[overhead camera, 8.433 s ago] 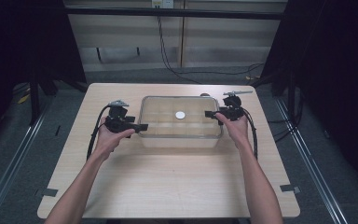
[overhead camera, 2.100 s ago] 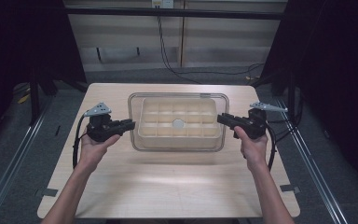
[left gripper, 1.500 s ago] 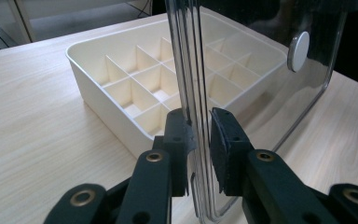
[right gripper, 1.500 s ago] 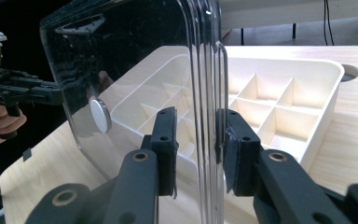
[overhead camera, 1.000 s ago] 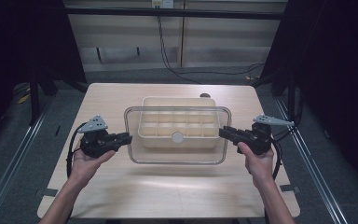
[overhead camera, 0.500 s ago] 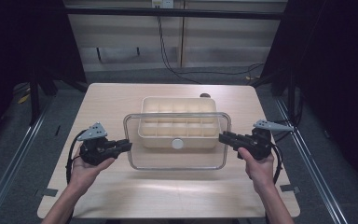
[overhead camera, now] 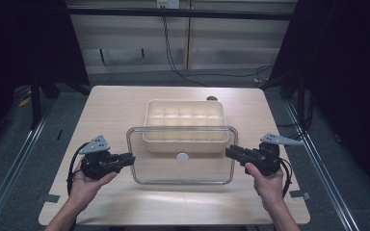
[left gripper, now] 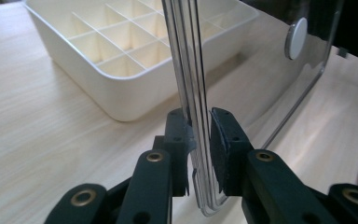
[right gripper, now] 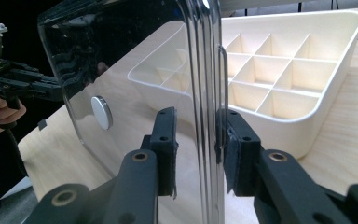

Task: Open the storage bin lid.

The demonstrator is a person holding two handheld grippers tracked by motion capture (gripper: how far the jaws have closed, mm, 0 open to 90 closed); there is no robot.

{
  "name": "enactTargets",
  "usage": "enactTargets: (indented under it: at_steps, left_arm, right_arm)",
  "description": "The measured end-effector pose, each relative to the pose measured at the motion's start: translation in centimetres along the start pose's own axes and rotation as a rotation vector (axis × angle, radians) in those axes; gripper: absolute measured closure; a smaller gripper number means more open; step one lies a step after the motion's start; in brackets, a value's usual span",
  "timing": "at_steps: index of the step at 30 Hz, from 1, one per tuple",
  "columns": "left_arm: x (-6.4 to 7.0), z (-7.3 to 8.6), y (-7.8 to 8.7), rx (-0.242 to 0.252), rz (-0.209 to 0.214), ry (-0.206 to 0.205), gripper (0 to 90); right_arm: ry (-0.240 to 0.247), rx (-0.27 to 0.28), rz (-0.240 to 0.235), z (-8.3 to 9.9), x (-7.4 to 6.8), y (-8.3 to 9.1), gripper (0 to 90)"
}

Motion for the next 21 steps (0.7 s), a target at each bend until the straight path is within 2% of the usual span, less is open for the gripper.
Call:
enactTargets:
  at_steps: [5,6,8,10,15,21]
  left_arm:
    - [0.4,0.4,-0.1,-0.016,0.01,-0.009,77.9]
    - [0.7,0.5,-0.2,-0.023,0.012,-0.013,77.8]
    - [1.0,0.6,-0.1,-0.022,0.017,-0.014,77.8]
    - [1.2,0.7,0.1,-0.019,0.025,-0.012,77.9]
    - [1.5,0.9,0.3,-0.027,0.013,-0.017,77.9]
    - [2.0,1.4,0.7,-0.029,0.026,-0.011,78.1]
  right_arm:
    - [-0.01,-0.01,-0.006,0.6,-0.1,0.4,69.0]
    - [-0.015,-0.01,0.012,1.0,-0.1,0.6,69.0]
    - [-0.02,-0.01,0.016,1.3,-0.1,0.8,68.9]
    - [-0.022,-0.012,0.012,1.6,-0.2,1.1,68.9]
    - [-0.022,-0.017,0.009,2.0,-0.7,1.5,69.1]
    - [-0.02,-0.034,-0.006,2.5,-1.1,1.8,69.4]
Point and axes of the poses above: each handheld gripper's, and its own axes: y roughly backward along the jaws, z roughly out of its underside, x roughly to its right, the point moved 5 cm from there along -y, roughly forward along the jaws, and after that the axes turned 3 degrees about -y, right-handed, at the moved point
